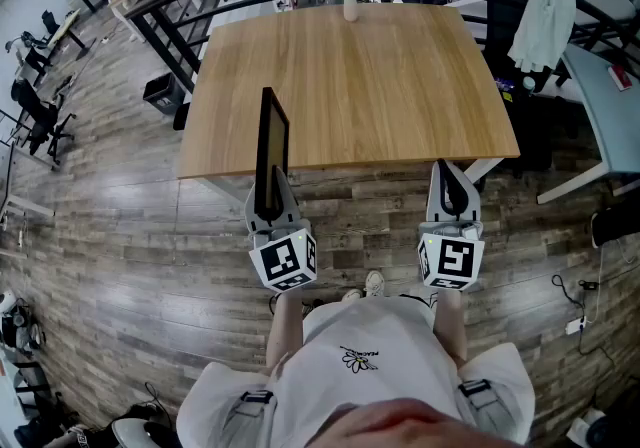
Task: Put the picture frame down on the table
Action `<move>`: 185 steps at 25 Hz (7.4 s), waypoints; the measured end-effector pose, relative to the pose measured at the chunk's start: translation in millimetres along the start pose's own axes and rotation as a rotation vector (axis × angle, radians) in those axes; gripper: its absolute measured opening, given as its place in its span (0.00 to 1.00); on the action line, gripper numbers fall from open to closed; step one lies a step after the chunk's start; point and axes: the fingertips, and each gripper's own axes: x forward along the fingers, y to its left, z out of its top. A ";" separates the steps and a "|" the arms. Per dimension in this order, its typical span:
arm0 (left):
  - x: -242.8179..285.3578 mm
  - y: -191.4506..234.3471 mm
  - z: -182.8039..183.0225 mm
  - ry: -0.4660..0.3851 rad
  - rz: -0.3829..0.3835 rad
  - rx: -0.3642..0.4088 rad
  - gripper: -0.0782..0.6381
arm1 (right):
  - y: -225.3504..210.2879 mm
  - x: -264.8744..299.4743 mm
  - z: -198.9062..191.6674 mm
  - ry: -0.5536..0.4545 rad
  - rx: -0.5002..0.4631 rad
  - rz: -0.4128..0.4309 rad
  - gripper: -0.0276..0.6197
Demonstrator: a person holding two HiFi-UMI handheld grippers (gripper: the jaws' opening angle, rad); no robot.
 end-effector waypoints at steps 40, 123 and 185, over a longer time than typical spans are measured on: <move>35.9 -61.9 6.3 -0.062 0.007 -0.066 0.14 | -38.9 30.8 -33.6 -0.037 0.113 0.168 0.06; 416.9 -86.0 -290.2 0.566 -0.430 1.311 0.27 | -40.3 384.4 -125.9 0.203 0.063 0.183 0.06; 382.2 -68.8 -81.9 0.147 -0.204 -0.142 0.13 | -9.7 401.6 -87.3 0.062 0.100 0.226 0.06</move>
